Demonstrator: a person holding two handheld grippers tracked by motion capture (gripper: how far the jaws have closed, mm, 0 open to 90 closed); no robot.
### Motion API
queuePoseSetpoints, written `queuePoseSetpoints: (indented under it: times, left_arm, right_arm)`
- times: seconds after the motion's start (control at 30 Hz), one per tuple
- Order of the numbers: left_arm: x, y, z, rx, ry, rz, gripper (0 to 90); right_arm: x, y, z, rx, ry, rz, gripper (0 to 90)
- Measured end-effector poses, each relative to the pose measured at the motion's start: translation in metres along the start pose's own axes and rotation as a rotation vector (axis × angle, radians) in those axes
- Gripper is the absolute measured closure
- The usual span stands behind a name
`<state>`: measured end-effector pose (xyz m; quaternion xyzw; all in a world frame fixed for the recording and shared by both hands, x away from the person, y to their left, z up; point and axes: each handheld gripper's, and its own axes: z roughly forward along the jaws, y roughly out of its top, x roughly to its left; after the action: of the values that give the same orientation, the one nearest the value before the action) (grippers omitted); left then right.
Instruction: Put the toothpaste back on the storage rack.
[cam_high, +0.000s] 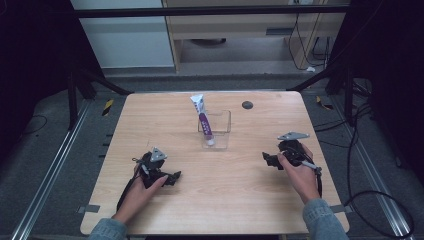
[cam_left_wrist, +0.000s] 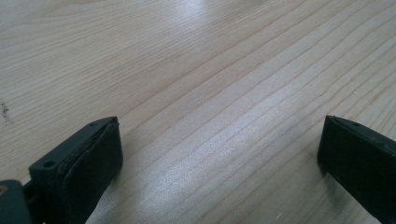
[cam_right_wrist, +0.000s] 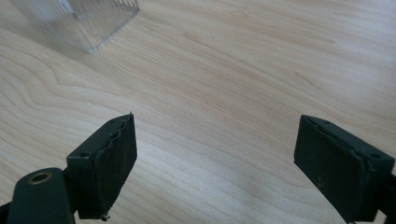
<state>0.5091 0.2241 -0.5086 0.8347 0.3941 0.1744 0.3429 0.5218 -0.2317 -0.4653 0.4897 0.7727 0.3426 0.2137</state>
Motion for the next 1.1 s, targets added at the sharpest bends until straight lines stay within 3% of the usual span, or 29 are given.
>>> queuePoseSetpoints:
  times: [0.5, 0.8, 1.1]
  left_arm:
    - [0.000, 0.000, 0.000, 0.000, 0.000, 0.000, 0.0]
    - [0.000, 0.000, 0.000, 0.000, 0.000, 0.000, 0.0]
    - [0.000, 0.000, 0.000, 0.000, 0.000, 0.000, 0.0]
  right_arm:
    - [-0.018, -0.030, 0.015, 0.035, -0.026, 0.064, 13.3]
    - [-0.025, -0.032, 0.025, 0.019, -0.043, 0.115, 13.0]
    - [-0.024, -0.032, 0.032, -0.031, -0.080, 0.125, 11.3]
